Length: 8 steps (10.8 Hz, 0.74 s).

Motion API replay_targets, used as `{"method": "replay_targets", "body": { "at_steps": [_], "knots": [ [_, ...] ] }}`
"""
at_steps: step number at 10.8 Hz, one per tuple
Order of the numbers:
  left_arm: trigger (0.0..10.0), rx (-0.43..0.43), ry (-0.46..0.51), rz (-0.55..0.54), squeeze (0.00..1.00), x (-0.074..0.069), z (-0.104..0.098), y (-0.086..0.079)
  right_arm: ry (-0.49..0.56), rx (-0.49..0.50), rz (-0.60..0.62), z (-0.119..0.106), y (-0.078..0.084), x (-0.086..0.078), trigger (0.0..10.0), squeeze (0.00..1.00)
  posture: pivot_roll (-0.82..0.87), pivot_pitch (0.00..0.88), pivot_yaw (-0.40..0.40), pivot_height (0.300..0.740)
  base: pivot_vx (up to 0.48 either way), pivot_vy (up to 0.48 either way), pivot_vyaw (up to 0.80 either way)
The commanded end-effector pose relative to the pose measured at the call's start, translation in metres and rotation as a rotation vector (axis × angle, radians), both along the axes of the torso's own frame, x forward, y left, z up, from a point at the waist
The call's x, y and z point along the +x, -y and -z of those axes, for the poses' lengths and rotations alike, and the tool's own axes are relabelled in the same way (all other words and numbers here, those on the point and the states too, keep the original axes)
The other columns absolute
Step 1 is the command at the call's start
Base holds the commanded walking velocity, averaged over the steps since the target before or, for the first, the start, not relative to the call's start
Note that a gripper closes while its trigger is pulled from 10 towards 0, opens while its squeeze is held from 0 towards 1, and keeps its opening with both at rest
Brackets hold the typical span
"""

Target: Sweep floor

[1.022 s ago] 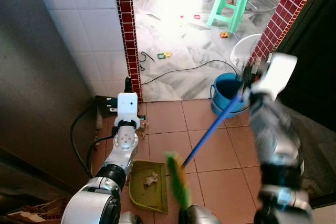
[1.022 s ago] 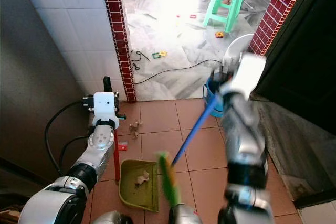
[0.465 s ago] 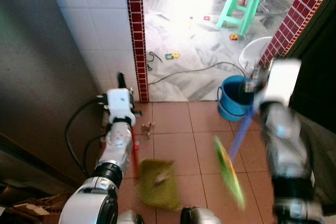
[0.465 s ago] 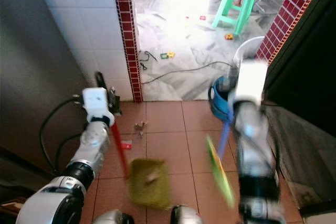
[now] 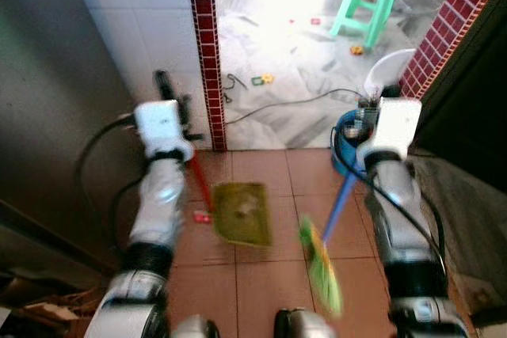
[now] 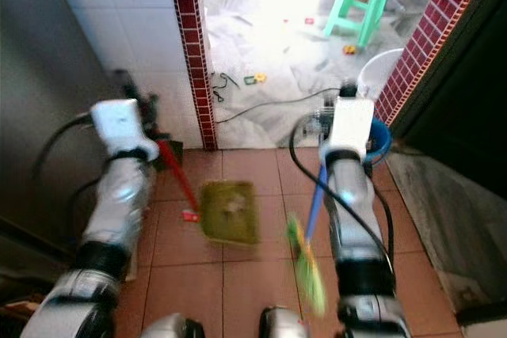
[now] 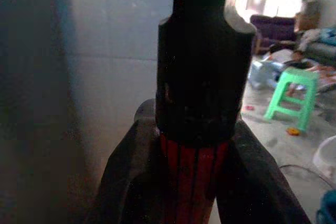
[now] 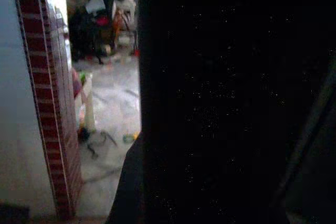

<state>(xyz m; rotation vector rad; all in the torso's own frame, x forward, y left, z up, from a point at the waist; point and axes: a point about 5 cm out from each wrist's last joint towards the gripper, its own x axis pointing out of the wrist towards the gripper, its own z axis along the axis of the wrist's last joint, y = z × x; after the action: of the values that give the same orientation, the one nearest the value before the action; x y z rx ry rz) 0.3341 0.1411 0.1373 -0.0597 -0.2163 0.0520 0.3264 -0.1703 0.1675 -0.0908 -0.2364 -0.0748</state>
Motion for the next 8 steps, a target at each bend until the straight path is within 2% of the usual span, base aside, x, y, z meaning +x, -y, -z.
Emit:
{"method": "replay_targets", "body": {
  "at_steps": [1,2,3,6,8],
  "knots": [
    [10.0,-0.047,0.026,0.008,0.0,-0.002,-0.01,0.001,0.037,-0.009,0.018,-0.007,0.0,0.0,10.0,0.0,-0.05,0.029,0.013,0.74,0.0,0.0,0.0],
    [10.0,-0.063,0.029,0.002,0.0,-0.004,-0.012,0.0,0.029,-0.013,0.045,-0.004,0.004,0.0,10.0,0.0,-0.05,0.01,0.008,0.74,0.0,0.0,0.0],
    [10.0,-0.136,0.015,-0.03,0.0,-0.003,-0.013,-0.004,0.018,-0.009,0.054,-0.001,0.006,0.001,10.0,0.0,-0.06,0.0,0.009,0.74,0.0,0.0,0.0],
    [10.0,-0.164,-0.027,-0.037,0.0,-0.005,-0.011,-0.01,-0.011,0.024,0.11,0.006,0.019,0.001,10.0,0.0,-0.07,0.0,0.008,0.74,0.0,0.0,0.0],
    [10.0,-0.188,-0.045,-0.039,0.0,-0.005,-0.008,-0.01,-0.018,0.025,0.112,0.007,0.02,0.004,10.0,0.0,-0.08,0.0,0.006,0.74,0.0,0.0,0.0]
  ]
}}
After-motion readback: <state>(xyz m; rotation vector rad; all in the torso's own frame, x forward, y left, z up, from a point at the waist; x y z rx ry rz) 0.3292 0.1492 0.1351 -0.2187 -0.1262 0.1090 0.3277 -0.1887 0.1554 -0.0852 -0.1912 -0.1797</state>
